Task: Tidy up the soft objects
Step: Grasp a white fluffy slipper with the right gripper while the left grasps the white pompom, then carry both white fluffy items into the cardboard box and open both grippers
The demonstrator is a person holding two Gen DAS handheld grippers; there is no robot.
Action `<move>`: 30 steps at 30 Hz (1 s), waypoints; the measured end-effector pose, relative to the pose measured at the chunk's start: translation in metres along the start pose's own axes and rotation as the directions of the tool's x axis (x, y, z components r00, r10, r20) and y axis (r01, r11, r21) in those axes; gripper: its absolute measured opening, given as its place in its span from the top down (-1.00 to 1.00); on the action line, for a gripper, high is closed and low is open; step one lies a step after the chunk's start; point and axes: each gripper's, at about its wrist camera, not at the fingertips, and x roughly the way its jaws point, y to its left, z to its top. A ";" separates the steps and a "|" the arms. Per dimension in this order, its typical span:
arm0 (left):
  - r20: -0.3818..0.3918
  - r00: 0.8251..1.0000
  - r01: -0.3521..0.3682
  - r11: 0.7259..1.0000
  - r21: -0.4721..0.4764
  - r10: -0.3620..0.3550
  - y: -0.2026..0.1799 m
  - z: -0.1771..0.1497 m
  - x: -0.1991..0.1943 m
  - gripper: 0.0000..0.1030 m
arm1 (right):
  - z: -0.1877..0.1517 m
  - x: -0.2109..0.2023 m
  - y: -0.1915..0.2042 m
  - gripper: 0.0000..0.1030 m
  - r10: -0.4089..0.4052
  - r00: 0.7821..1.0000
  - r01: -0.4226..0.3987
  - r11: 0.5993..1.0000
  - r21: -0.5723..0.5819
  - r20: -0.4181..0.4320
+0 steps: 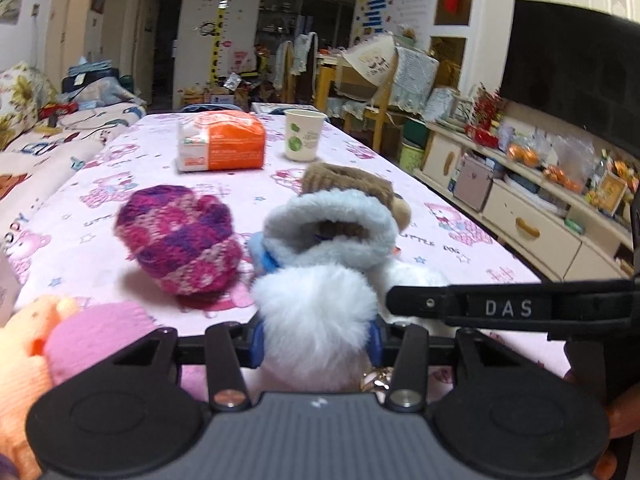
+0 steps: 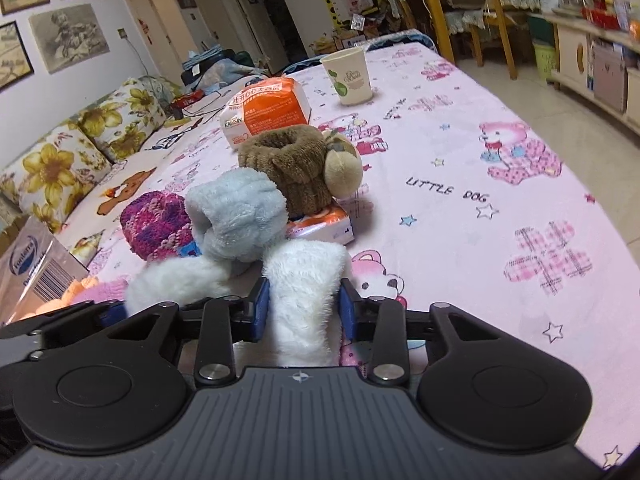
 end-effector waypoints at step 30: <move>0.224 0.973 0.081 0.988 -0.134 -0.050 0.051 0.028 -0.108 0.13 | 0.019 -0.043 0.050 0.39 0.058 0.990 -0.056 0.998 -0.018 0.129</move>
